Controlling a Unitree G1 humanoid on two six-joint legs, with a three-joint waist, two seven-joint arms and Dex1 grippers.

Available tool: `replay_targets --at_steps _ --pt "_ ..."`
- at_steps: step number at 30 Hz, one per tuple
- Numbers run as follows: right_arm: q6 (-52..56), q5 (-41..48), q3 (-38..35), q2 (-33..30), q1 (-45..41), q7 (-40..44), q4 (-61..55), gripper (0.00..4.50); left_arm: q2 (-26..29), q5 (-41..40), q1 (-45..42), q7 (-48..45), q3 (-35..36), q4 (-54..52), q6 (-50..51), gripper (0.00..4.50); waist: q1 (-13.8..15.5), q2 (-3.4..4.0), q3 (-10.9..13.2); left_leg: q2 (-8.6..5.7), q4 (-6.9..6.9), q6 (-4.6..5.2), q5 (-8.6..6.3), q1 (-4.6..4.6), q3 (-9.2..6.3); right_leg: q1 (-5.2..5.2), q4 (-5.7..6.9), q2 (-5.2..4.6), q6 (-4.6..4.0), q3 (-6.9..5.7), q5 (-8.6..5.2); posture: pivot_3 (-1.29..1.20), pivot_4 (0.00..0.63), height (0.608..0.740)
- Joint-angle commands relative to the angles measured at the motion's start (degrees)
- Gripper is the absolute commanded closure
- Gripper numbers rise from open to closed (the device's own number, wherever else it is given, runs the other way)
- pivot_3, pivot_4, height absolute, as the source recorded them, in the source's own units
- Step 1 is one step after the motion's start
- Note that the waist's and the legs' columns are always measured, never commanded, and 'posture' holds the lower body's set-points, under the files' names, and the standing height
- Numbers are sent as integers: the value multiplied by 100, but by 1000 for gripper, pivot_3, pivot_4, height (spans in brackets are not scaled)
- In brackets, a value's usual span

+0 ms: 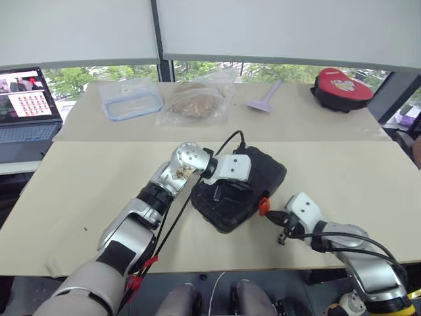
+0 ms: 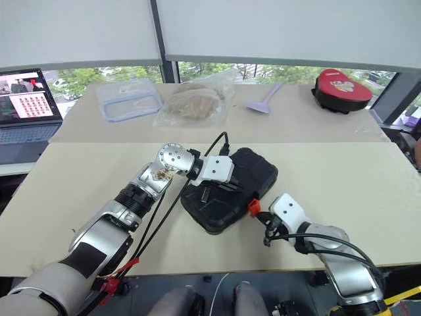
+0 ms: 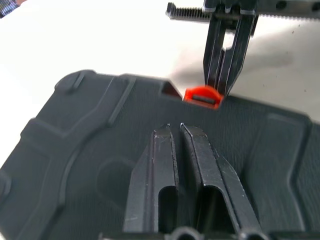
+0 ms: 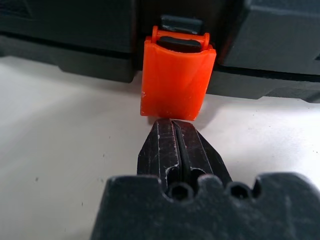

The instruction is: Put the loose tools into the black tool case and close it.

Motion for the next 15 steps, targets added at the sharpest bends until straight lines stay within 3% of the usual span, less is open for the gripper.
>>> replay_targets --at_steps 1,6,15 --pt "-90 223 99 252 -161 -43 -426 4500 -42 295 103 -101 -257 225 57 4123 -29 0 0 3 -2 -2 0 1 0 -2 3 2 0 -1 0 0 150 722" --pt "-37 395 -134 299 7 -11 -834 4500 -73 319 148 -78 -288 237 22 4123 -53 5 3 1 -6 -16 5 -3 1 -15 12 4 -4 3 -1 0 150 722" --pt "375 918 -680 -639 792 707 -1469 4500 -4 417 210 -115 -312 263 -92 4123 49 22 11 -2 -10 -16 -2 -10 0 -17 4 2 -6 0 -5 0 150 722"
